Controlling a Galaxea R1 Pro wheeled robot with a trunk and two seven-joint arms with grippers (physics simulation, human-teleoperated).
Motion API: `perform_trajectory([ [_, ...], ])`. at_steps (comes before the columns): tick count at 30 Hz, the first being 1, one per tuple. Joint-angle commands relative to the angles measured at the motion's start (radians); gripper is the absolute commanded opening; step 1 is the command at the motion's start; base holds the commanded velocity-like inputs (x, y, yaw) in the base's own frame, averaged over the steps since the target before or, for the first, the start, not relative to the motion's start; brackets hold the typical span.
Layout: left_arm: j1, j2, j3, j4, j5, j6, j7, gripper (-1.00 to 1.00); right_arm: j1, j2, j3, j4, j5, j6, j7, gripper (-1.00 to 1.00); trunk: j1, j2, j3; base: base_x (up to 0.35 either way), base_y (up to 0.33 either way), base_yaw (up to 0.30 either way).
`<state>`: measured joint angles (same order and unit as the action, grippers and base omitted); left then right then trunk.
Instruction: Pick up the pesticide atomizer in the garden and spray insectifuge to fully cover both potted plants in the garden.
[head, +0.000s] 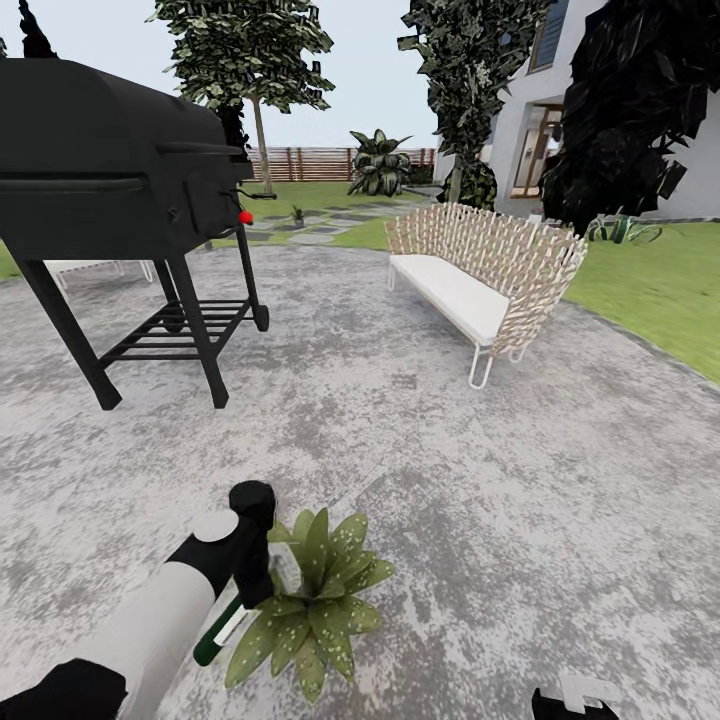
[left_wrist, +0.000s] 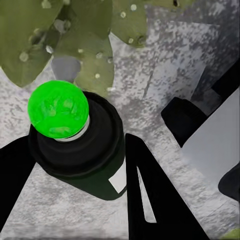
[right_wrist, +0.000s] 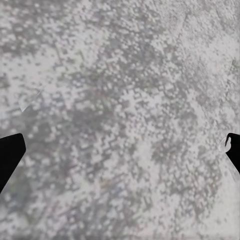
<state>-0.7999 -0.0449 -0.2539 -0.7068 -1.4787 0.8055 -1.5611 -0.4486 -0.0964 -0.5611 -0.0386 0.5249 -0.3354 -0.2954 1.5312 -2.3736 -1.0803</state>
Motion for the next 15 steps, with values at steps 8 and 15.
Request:
perform_trajectory([
  [8, -0.005, -0.052, -0.013, -0.002, -0.031, 0.012, -0.01, -1.0, -0.001, 0.0, -0.008, 0.002, 0.011, -0.004, -0.004, 1.0, 0.0, 0.0, -0.001, 0.0, 0.0, 0.0],
  [15, -0.075, -0.04, -0.058, 0.036, -0.163, -0.001, -0.01, -1.0, -0.001, 0.0, -0.008, 0.002, 0.011, -0.004, -0.004, 1.0, 0.0, 0.0, -0.001, 0.0, 0.0, 0.0],
])
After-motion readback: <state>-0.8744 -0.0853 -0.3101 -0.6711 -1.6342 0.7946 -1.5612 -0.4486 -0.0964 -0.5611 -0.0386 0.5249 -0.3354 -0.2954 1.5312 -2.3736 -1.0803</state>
